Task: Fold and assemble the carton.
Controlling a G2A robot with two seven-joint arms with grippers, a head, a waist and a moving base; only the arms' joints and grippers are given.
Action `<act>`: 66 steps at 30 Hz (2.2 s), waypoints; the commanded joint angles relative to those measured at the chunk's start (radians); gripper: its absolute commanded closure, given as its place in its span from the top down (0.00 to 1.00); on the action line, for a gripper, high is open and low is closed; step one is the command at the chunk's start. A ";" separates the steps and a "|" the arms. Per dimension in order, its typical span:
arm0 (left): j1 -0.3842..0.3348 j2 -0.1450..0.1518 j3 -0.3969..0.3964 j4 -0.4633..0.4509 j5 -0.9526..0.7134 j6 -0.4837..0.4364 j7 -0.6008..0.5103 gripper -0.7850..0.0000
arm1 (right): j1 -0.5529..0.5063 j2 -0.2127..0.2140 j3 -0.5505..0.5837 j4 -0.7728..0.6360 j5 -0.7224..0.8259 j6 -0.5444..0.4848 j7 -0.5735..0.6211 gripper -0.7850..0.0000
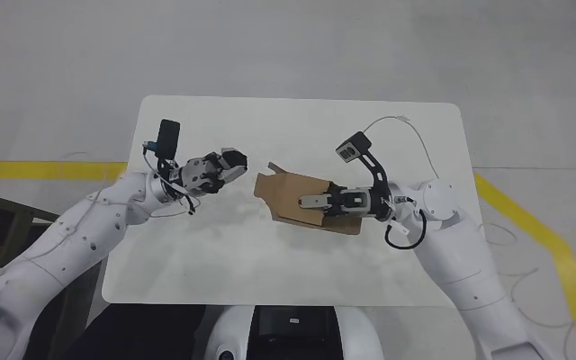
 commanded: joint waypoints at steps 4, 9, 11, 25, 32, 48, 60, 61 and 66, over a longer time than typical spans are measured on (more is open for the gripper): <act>0.002 -0.022 -0.027 0.016 -0.040 0.000 -0.062 0.25 | 0.001 -0.002 -0.015 -0.005 -0.001 0.006 0.012 0.00; 0.005 -0.054 -0.040 0.026 -0.073 0.000 -0.126 0.24 | 0.007 -0.008 -0.047 -0.006 0.005 0.012 0.025 0.00; 0.004 -0.067 -0.044 0.022 -0.080 0.000 -0.150 0.24 | 0.012 -0.011 -0.060 -0.002 0.003 0.013 0.027 0.00; 0.027 -0.099 -0.068 -0.032 -0.030 0.000 -0.191 0.23 | 0.041 -0.016 -0.049 0.052 0.003 -0.010 -0.002 0.00; 0.035 -0.083 -0.069 -0.089 0.034 0.000 -0.160 0.24 | 0.034 -0.013 -0.033 0.043 -0.001 -0.012 -0.014 0.00; 0.025 -0.063 -0.068 -0.087 0.052 0.000 -0.149 0.25 | 0.036 -0.016 -0.034 0.042 0.004 -0.014 -0.014 0.00; 0.060 -0.037 -0.116 -0.064 0.056 0.000 -0.115 1.00 | 0.016 -0.008 -0.002 0.050 -0.021 -0.016 -0.034 0.00; 0.064 -0.035 -0.120 -0.062 0.052 0.000 -0.111 1.00 | 0.014 -0.008 -0.001 0.050 -0.022 -0.016 -0.035 0.00; 0.076 -0.034 -0.142 -0.052 0.031 0.000 -0.114 1.00 | 0.010 -0.009 -0.008 0.041 -0.017 -0.014 -0.026 0.00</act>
